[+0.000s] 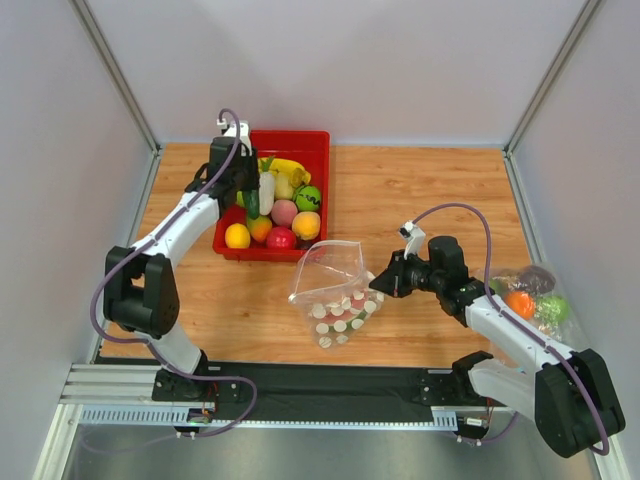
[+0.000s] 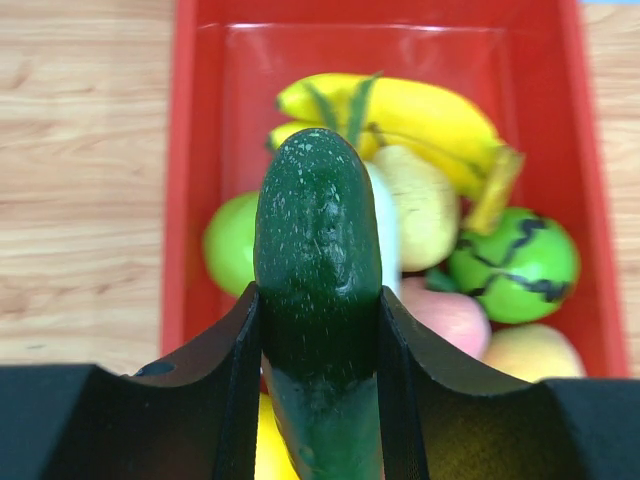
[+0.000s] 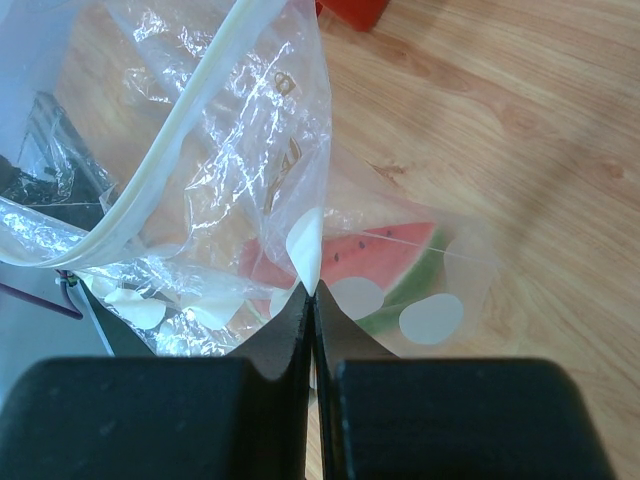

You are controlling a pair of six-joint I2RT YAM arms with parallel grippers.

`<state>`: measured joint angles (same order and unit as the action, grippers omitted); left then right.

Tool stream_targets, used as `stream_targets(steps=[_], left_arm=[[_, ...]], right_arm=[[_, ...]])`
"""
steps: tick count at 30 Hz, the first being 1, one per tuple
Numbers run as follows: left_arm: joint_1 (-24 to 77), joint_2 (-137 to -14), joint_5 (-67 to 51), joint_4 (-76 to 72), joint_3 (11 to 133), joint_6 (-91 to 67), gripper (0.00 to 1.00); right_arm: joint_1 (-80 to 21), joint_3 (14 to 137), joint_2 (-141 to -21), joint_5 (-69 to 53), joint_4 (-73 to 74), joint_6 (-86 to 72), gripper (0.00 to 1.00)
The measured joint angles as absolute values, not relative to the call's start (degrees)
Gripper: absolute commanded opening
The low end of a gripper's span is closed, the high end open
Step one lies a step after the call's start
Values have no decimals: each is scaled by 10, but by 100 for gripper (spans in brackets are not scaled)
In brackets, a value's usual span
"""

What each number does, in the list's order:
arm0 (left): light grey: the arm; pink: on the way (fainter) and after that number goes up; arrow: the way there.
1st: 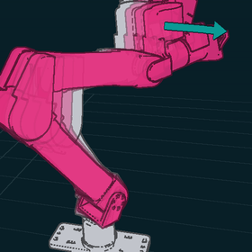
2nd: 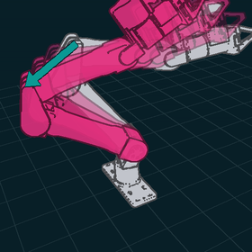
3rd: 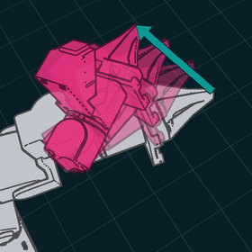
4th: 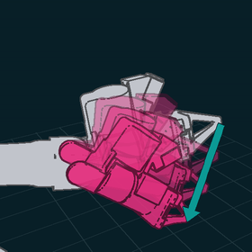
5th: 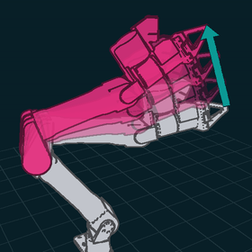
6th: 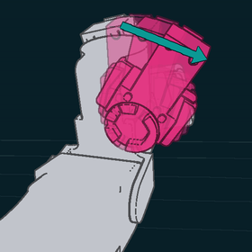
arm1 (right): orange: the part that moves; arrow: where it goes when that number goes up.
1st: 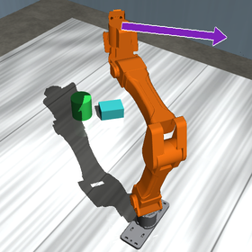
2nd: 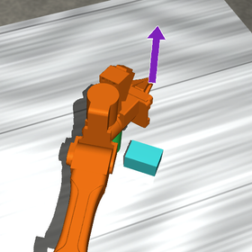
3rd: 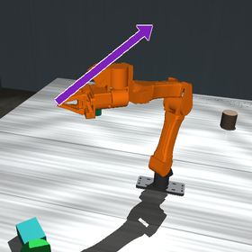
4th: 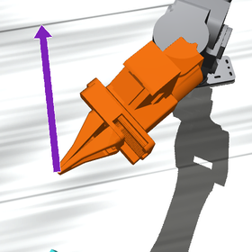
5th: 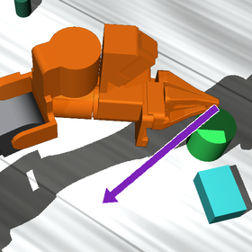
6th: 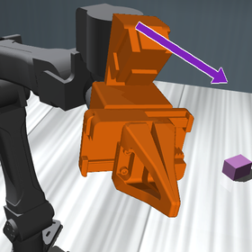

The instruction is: Open the zip-top bag and remove the fake food

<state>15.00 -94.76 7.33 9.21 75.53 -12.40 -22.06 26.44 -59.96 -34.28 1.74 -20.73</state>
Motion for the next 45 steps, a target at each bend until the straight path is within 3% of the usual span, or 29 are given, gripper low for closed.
stream_targets(steps=[6,8,9,10,12,15,16,20,22,34,45], left_arm=[[135,-978,93,125,765,-96,0],[135,-996,95,136,769,-89,6],[135,-1004,95,145,771,-86,11],[135,-1012,95,152,771,-84,24],[135,-1022,93,166,773,-83,39],[135,-1027,88,185,774,-80,54],[135,-1027,85,190,775,-79,79],[135,-1026,73,199,788,-75,83],[135,-1025,66,200,793,-74,91],[156,-893,32,201,776,-69,87],[324,-783,-68,183,759,-10,80]], right_arm=[[-221,264,-604,-343,19,-207,0],[-221,264,-607,-343,20,-207,0],[-221,264,-608,-343,20,-207,0],[-221,264,-608,-343,21,-207,0],[-221,264,-608,-343,21,-207,0],[-221,264,-608,-343,23,-207,0],[-221,264,-608,-343,24,-207,0],[-221,264,-608,-343,24,-207,0],[-221,264,-608,-343,24,-207,0],[-221,264,-608,-343,26,-206,0],[-221,265,-608,-338,28,-205,0]])
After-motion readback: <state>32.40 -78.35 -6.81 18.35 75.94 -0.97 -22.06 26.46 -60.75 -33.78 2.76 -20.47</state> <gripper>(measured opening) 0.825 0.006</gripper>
